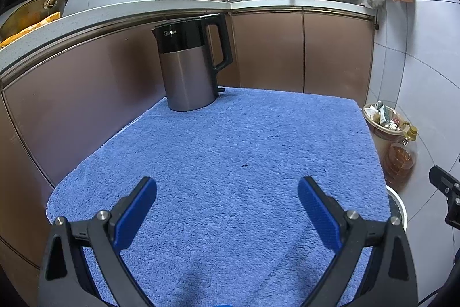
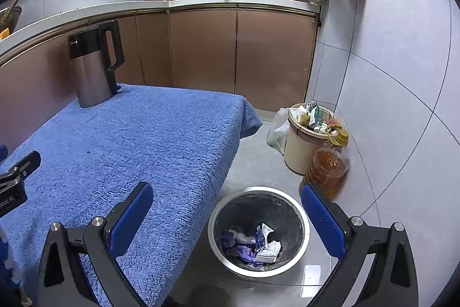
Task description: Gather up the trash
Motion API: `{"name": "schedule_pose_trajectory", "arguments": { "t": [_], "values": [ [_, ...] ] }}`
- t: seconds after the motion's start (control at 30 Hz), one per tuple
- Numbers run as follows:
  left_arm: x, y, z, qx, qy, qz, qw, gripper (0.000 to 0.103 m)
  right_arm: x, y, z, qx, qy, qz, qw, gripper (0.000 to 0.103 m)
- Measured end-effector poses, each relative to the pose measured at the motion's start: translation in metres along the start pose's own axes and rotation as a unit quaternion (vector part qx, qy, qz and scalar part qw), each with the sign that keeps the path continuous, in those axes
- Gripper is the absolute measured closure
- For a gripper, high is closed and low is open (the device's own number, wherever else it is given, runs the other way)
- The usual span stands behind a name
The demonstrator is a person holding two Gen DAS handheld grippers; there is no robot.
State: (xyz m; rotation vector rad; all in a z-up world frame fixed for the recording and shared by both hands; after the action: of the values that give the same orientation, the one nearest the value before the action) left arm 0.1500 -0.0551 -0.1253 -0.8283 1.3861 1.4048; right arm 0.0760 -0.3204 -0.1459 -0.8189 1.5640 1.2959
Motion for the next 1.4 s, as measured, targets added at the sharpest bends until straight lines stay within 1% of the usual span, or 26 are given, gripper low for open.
{"name": "schedule_pose_trajectory", "arguments": {
  "t": [0.3, 1.4],
  "values": [
    [-0.002, 0.008, -0.003, 0.001, -0.001, -0.006, 1.0, 0.004, -0.005, 0.006, 0.001, -0.005, -0.009, -0.012, 1.0, 0.0],
    [-0.013, 0.025, -0.006, -0.001, -0.002, -0.021, 0.9998, 0.004, -0.016, 0.019, -0.008, -0.018, -0.035, -0.033, 0.999, 0.0]
  ]
}}
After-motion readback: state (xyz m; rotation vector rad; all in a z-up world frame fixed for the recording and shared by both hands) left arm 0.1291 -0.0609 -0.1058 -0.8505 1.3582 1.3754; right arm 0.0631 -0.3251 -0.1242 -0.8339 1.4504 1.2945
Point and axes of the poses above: each gripper's, at about its wrist camera, not at the fingertips, and y roughly against the way its jaws point, z to its left, x to its underside, the point moved 10 cm from there along -y, roughly the way its jaws point, and after that the axes turned 14 degrees about -z, right-handed, at the moved point
